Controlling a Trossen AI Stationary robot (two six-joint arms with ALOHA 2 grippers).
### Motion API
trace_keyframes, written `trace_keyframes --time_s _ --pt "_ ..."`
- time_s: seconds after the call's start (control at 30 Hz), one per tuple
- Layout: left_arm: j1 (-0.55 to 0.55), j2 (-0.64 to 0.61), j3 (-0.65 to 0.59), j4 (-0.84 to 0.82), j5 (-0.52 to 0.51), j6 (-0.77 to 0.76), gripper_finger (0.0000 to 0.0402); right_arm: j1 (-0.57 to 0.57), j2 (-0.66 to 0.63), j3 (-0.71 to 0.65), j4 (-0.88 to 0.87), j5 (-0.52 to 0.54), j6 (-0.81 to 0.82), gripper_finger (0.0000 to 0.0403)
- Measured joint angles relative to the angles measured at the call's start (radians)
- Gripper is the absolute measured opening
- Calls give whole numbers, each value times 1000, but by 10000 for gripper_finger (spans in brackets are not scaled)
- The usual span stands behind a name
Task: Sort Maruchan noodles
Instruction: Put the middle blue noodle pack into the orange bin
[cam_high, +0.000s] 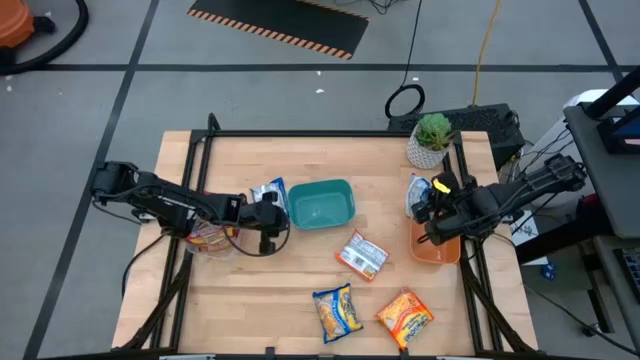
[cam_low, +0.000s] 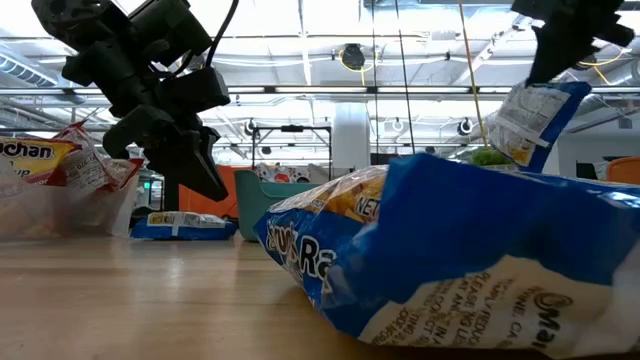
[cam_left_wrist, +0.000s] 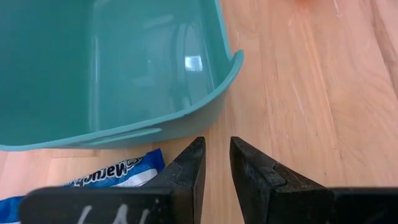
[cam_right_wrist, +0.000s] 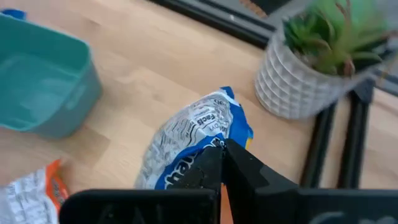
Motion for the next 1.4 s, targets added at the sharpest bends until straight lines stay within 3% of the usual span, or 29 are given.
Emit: trace_keyframes --time_s 0.23,0.47,0.57,0.8,1.17,1.4 --pt "0 0 0 -14 0 -3 79 0 0 0 -28 -48 41 0" --pt "0 0 0 -25 0 -4 79 1 0 42 -24 92 -10 0" --pt "0 0 0 -28 0 -4 79 1 0 52 -17 103 -50 0" --pt "0 0 0 -58 0 -48 79 1 0 53 -27 -121 -79 0" --pt "-20 0 0 -128 0 -184 79 1 1 53 -27 -166 -67 0" --pt "-52 0 0 -127 0 -207 79 1 2 11 -28 -325 -29 0"
